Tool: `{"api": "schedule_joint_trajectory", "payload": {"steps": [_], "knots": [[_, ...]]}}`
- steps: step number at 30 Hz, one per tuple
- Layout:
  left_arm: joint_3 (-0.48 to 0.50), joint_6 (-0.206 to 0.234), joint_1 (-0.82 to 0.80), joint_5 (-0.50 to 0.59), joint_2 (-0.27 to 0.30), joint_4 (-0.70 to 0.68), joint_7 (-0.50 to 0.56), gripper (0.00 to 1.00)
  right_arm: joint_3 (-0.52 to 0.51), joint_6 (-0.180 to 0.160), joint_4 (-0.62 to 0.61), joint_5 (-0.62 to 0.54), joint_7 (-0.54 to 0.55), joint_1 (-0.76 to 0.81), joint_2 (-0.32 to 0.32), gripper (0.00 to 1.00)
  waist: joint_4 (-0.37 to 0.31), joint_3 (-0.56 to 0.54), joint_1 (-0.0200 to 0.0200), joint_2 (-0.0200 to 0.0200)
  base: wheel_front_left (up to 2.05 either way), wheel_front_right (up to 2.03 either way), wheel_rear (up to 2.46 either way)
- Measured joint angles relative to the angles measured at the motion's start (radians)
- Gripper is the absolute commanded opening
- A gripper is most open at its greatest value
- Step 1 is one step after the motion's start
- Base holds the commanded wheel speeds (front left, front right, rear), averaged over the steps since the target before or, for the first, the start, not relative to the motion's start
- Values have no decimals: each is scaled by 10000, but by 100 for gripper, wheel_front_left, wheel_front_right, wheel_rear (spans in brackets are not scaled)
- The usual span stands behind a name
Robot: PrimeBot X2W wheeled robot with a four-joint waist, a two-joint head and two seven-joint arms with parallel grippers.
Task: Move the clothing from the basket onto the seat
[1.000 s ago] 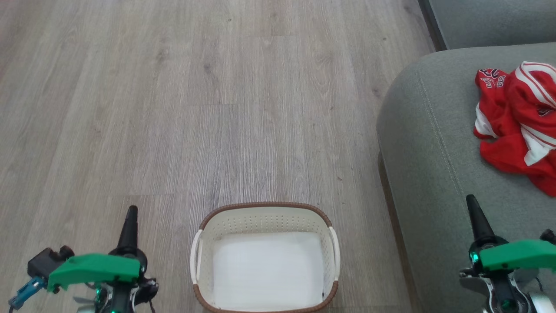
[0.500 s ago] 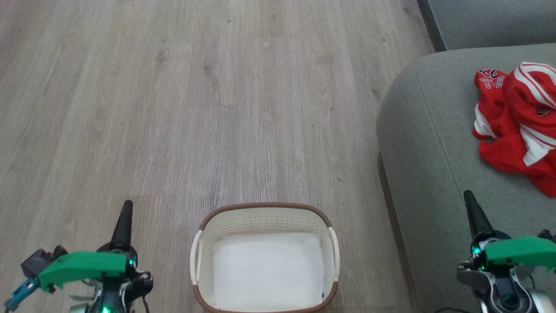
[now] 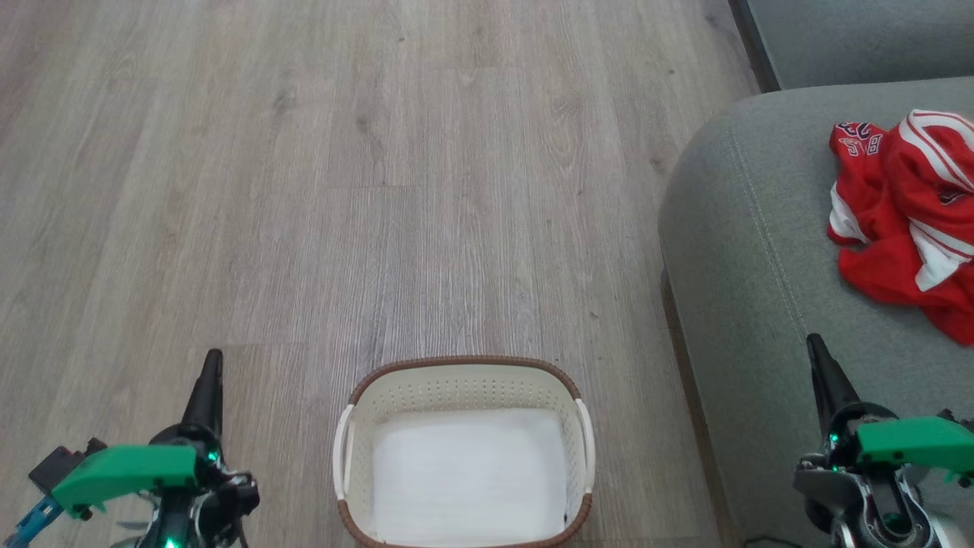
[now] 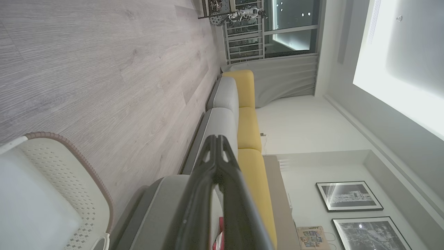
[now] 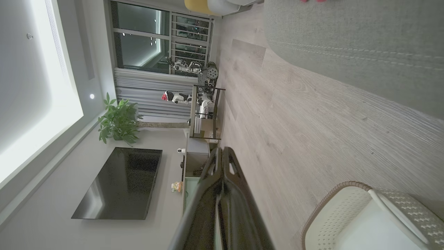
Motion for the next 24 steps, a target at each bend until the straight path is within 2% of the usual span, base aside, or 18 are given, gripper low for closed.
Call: {"api": "schedule_joint_trajectory", "payload": {"steps": [12, 24], "knots": [[276, -192, -167, -1195, -27, 52, 330, 0, -159, 0, 58, 1020, 324, -161, 186, 0, -8, -25, 0, 0, 0, 0, 0], [297, -192, -182, -1244, -36, 54, 339, 0, -176, 0, 65, 1047, 368, -162, 213, 0, -8, -25, 0, 0, 0, 0, 0]]}}
